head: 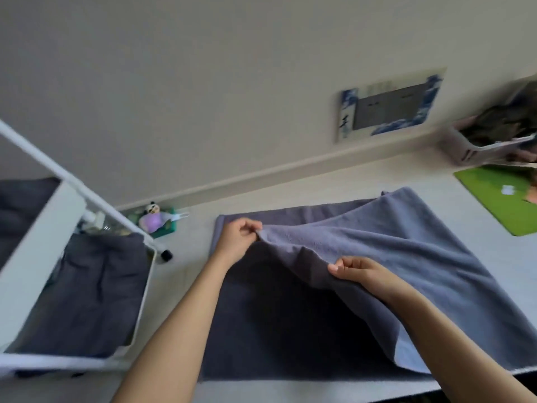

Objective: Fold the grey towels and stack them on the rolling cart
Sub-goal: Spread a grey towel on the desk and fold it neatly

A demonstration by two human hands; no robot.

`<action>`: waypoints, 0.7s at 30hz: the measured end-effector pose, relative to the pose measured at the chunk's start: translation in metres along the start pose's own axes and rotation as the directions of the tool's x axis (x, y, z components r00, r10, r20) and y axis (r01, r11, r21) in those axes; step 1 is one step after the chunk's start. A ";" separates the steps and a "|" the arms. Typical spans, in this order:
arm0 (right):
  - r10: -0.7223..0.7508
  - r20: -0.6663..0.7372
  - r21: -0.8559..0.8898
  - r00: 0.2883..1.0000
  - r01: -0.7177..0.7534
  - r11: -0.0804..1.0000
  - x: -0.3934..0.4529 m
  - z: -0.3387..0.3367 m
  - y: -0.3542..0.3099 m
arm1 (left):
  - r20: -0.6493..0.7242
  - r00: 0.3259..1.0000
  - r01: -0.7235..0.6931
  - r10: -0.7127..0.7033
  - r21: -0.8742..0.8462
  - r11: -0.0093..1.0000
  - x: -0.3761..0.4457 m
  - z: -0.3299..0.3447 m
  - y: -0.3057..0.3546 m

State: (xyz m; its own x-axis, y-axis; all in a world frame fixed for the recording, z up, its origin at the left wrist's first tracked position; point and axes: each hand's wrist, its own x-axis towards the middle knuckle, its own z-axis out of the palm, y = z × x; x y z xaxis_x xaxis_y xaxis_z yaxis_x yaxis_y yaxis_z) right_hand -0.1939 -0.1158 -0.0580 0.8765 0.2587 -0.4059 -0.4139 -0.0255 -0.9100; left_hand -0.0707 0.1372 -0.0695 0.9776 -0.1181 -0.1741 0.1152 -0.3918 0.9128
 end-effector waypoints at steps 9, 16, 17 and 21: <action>0.129 0.189 -0.055 0.973 -0.120 0.991 0.027 0.039 0.003 | -0.039 0.999 0.000 0.003 0.083 0.997 -0.004 -0.033 -0.050; 0.055 0.300 0.140 0.952 -0.101 0.985 0.053 0.091 -0.024 | -0.136 0.990 -0.051 0.022 -0.212 0.976 0.013 -0.074 -0.037; 0.080 0.241 0.087 0.967 -0.104 0.991 0.063 0.104 -0.017 | -0.115 0.992 0.010 -0.042 -0.262 0.965 0.012 -0.076 -0.048; 0.209 0.017 -0.158 0.978 -0.204 0.966 0.103 0.142 0.033 | -0.049 0.929 0.307 -0.367 -0.454 0.837 -0.011 -0.072 -0.097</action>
State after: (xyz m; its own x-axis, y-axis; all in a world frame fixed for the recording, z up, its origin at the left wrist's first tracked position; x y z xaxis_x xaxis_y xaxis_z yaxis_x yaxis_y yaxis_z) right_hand -0.1521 0.0470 -0.1178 0.7664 0.2641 -0.5855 -0.5396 -0.2298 -0.8100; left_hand -0.0799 0.2427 -0.1296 0.8743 0.0786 -0.4789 0.4764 0.0500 0.8778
